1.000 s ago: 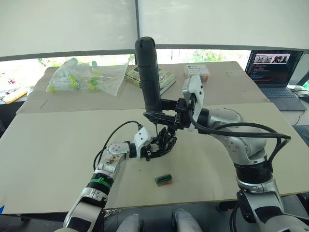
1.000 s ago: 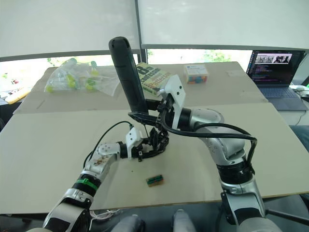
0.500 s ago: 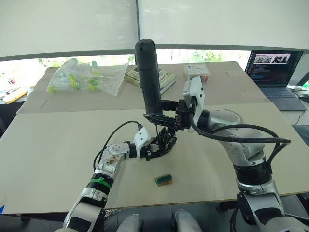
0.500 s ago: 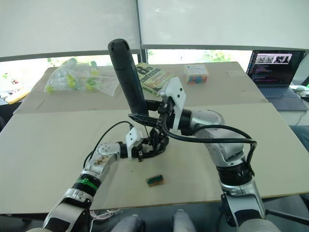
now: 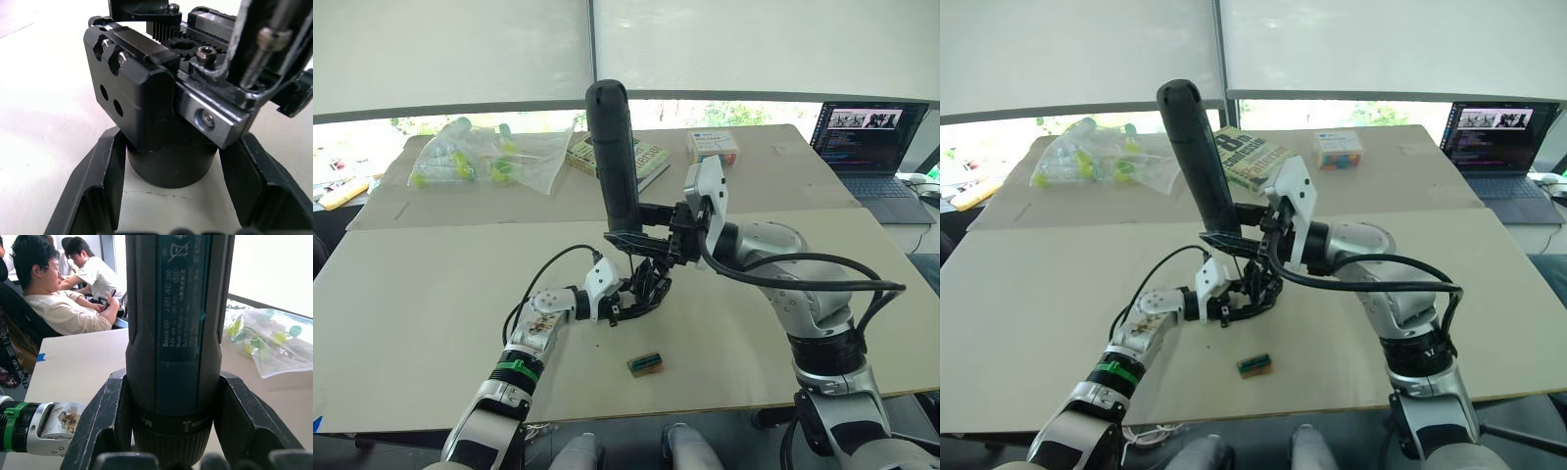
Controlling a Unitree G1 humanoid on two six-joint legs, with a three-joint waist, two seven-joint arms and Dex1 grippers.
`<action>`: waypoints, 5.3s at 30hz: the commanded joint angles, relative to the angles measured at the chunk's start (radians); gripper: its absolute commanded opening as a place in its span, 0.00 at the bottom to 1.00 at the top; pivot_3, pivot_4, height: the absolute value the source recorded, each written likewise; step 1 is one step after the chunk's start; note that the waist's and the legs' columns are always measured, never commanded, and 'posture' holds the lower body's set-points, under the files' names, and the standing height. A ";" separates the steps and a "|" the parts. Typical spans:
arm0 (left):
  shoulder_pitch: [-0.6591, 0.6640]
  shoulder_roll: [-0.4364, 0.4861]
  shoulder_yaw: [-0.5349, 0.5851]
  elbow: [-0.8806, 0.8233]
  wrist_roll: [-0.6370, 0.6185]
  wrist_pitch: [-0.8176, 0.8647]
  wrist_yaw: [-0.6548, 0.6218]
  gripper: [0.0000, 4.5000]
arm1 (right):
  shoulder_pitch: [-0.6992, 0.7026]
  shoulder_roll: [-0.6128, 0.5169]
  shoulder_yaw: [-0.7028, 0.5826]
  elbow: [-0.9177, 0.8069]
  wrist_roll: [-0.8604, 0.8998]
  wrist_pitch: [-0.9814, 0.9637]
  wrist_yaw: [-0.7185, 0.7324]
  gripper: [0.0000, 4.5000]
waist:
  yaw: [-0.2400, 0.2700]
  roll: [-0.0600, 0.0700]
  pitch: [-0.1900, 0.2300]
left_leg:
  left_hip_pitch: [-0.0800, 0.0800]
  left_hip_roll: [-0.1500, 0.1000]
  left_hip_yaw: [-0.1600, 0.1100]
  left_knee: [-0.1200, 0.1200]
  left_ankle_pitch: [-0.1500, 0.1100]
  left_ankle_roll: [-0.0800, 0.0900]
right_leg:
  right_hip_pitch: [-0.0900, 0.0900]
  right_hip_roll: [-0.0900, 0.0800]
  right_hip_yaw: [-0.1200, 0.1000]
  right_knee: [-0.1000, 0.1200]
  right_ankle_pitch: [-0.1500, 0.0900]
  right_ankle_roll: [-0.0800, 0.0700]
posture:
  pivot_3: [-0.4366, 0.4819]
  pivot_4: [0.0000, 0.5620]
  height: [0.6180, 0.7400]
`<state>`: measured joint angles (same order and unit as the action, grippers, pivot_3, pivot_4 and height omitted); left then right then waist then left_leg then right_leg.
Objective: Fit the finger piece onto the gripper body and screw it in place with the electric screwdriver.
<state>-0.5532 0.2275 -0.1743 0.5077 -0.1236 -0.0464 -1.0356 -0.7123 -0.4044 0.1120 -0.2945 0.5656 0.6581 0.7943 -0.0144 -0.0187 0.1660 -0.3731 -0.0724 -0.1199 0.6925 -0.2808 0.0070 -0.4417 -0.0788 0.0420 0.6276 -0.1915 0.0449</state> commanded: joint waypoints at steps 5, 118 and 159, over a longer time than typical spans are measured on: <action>-0.018 -0.001 0.000 -0.010 -0.009 -0.011 -0.004 0.51 | -0.015 0.000 -0.023 -0.052 0.021 -0.009 -0.004 0.42 | 0.000 0.000 0.000 | 0.000 0.000 0.000 0.000 0.000 0.000 | 0.000 0.000 0.000 0.000 0.000 0.000 | 0.48 0.27 1.00; 0.141 0.419 0.157 -0.615 -0.359 0.487 -0.231 1.00 | 0.156 -0.498 -0.466 -0.033 0.850 0.619 -0.295 0.42 | 0.016 0.001 0.000 | -0.012 0.001 0.000 -0.006 0.001 -0.001 | -0.014 -0.001 0.001 -0.001 0.000 -0.001 | 0.48 0.27 1.00; 0.292 0.919 0.437 -0.493 -0.421 0.524 -0.422 1.00 | 0.651 -0.929 -0.684 0.610 -0.096 -0.384 0.619 0.99 | -0.001 0.007 0.007 | 0.001 0.004 0.015 -0.004 0.002 0.001 | 0.001 0.001 0.000 -0.004 0.000 0.001 | 0.48 0.27 1.00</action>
